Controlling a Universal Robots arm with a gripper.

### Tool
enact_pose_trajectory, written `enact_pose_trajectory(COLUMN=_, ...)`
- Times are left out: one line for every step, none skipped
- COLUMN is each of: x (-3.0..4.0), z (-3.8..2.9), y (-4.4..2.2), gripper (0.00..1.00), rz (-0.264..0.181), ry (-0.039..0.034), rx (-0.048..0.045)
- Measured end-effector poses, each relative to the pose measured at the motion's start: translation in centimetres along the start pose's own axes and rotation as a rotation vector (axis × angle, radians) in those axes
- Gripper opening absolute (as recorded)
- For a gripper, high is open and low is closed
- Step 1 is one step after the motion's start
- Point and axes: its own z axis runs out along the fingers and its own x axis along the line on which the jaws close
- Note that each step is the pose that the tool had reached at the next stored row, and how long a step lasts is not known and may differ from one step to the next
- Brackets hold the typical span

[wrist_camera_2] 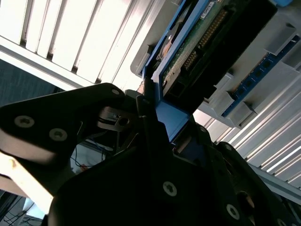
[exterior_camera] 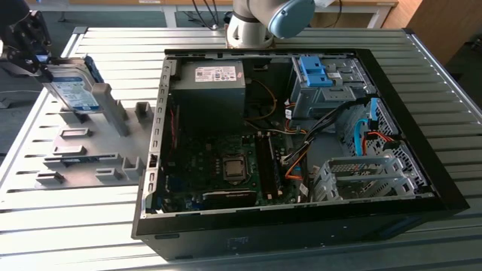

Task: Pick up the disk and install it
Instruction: 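Pick up the disk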

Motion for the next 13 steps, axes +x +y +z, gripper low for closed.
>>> enact_pose_trajectory(x=0.00, z=-0.09, y=0.00, gripper=0.36, rz=0.000, ry=0.0000, rx=0.0000)
enact_pose_trajectory(x=-0.01, z=-0.18, y=0.01, gripper=0.36, rz=0.000, ry=0.0000, rx=0.0000)
enact_pose_trajectory(x=-0.01, z=-0.28, y=0.01, gripper=0.36, rz=0.000, ry=0.0000, rx=0.0000)
enact_pose_trajectory(x=-0.01, z=-0.38, y=0.01, gripper=0.36, rz=0.000, ry=0.0000, rx=0.0000)
enact_pose_trajectory(x=-0.02, z=-0.48, y=0.02, gripper=0.36, rz=0.000, ry=0.0000, rx=-0.0001)
enact_pose_trajectory(x=-0.02, z=-0.59, y=0.02, gripper=0.36, rz=0.000, ry=0.0000, rx=0.0001)
enact_pose_trajectory(x=-0.03, z=-0.71, y=0.02, gripper=0.36, rz=0.000, ry=0.0000, rx=0.0001)
enact_pose_trajectory(x=-0.04, z=-0.87, y=0.03, gripper=0.36, rz=0.000, ry=0.0000, rx=0.0001)
enact_pose_trajectory(x=-0.04, z=-1.02, y=0.03, gripper=0.36, rz=0.000, ry=0.0000, rx=-0.0001)
enact_pose_trajectory(x=-0.05, z=-1.17, y=0.04, gripper=0.36, rz=0.000, ry=0.0000, rx=0.0000)
enact_pose_trajectory(x=-0.05, z=-1.34, y=0.05, gripper=0.36, rz=0.000, ry=0.0000, rx=0.0000)
enact_pose_trajectory(x=-0.06, z=-1.50, y=0.05, gripper=0.36, rz=0.000, ry=0.0000, rx=0.0000)
enact_pose_trajectory(x=-0.07, z=-1.66, y=0.06, gripper=0.36, rz=0.000, ry=0.0000, rx=0.0000)
